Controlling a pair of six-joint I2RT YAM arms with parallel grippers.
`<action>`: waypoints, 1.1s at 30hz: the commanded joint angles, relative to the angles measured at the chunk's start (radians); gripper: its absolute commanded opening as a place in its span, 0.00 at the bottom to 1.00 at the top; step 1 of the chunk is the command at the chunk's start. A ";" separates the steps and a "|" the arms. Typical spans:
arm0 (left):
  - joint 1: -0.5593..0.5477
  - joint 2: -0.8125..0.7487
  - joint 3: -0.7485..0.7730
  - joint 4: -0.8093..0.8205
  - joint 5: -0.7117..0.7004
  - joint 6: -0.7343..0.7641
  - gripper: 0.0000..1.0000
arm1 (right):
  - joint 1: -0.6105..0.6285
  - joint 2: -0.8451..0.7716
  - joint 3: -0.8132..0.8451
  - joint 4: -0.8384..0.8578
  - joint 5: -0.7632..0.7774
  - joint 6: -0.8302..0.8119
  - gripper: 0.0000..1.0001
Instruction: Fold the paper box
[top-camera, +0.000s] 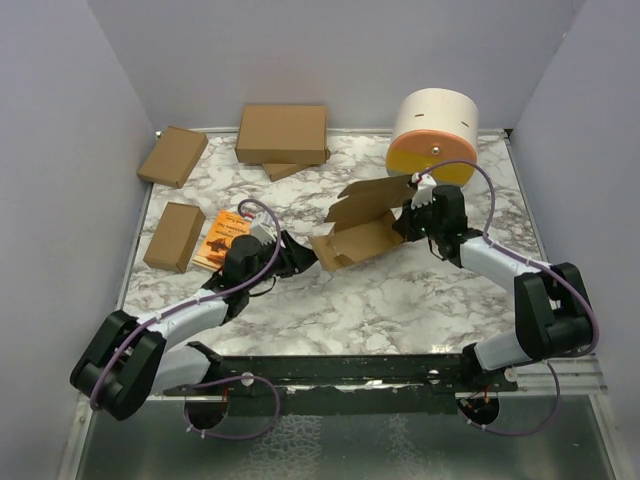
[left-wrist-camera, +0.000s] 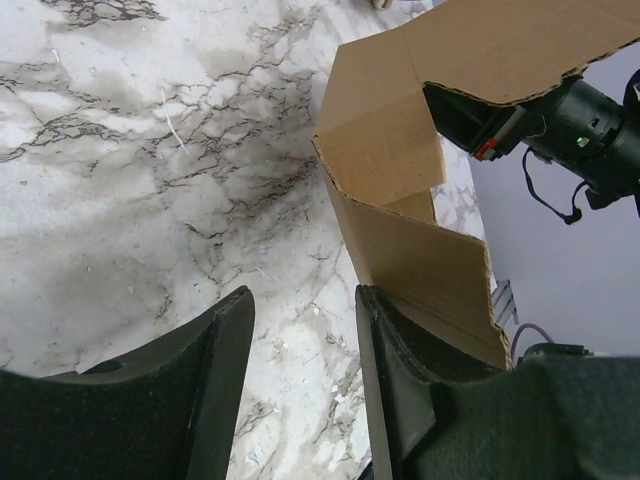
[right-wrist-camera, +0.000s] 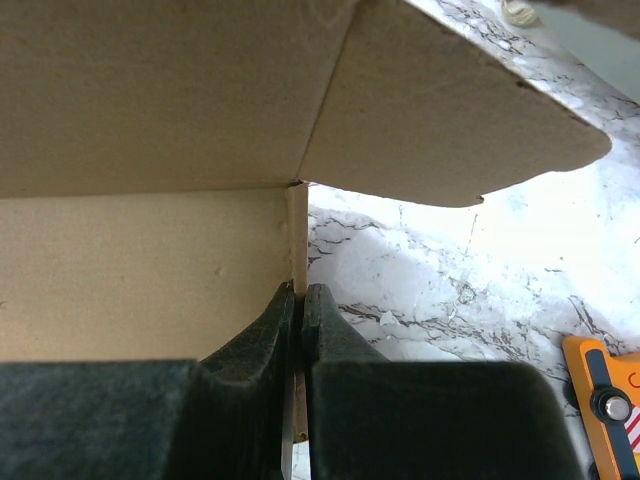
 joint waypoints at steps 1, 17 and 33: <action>-0.003 -0.048 0.024 -0.029 -0.019 0.023 0.48 | 0.008 0.018 -0.005 0.028 0.034 -0.015 0.01; -0.004 -0.007 0.055 0.010 0.000 0.035 0.49 | 0.009 0.021 0.000 0.024 0.018 -0.014 0.01; -0.002 -0.065 0.033 -0.010 -0.012 0.074 0.53 | 0.009 0.020 -0.001 0.023 0.001 -0.008 0.01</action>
